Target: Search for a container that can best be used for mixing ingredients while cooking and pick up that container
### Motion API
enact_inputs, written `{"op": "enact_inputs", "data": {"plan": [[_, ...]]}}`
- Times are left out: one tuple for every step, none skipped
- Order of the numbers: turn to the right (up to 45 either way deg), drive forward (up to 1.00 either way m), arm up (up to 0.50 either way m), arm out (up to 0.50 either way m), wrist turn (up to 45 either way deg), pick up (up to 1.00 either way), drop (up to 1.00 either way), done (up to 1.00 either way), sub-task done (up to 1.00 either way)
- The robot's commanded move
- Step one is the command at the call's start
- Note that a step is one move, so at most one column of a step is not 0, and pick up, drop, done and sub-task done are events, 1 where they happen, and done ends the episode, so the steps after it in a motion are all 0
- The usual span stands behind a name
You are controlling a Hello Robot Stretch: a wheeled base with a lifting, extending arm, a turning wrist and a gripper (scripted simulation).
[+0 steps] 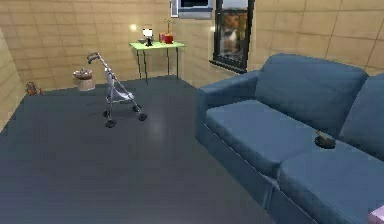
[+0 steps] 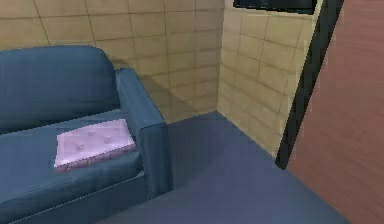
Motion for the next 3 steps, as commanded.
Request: {"op": "enact_inputs", "data": {"plan": [[0.0, 0.50, 0.00, 0.00, 0.0, 0.00, 0.00, 0.00, 0.00], [-42.0, 0.00, 0.00, 0.00, 0.0, 0.00, 0.00, 0.00, 0.00], [0.0, 1.00, 0.00, 0.00, 0.0, 0.00, 0.00, 0.00, 0.00]]}}
